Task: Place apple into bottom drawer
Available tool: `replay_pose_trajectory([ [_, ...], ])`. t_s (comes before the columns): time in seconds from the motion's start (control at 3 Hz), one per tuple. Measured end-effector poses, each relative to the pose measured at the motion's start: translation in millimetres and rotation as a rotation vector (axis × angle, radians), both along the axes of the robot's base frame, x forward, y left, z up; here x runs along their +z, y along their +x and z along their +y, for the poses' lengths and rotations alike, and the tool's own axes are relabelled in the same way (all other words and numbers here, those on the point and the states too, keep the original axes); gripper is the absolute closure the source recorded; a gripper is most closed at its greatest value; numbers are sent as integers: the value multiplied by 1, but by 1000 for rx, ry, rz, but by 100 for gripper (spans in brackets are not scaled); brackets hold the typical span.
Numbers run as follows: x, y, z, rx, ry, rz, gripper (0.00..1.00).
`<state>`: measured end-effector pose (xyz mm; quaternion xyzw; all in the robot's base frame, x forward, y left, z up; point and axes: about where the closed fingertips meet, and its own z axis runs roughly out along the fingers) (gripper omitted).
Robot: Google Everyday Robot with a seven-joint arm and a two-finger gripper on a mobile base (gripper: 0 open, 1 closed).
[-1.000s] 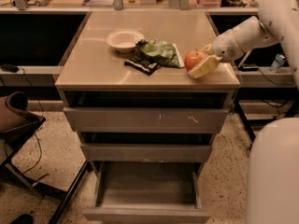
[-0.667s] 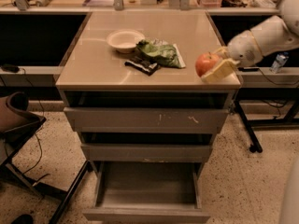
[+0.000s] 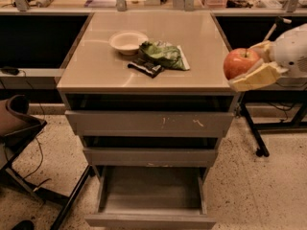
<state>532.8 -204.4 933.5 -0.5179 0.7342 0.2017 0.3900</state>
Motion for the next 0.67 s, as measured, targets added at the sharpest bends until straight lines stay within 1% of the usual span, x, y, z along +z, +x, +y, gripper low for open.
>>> replay_pose_trajectory([
  [0.33, 8, -34, 3, -115, -70, -88, 100],
  [0.67, -18, -37, 5, -146, -75, -70, 100],
])
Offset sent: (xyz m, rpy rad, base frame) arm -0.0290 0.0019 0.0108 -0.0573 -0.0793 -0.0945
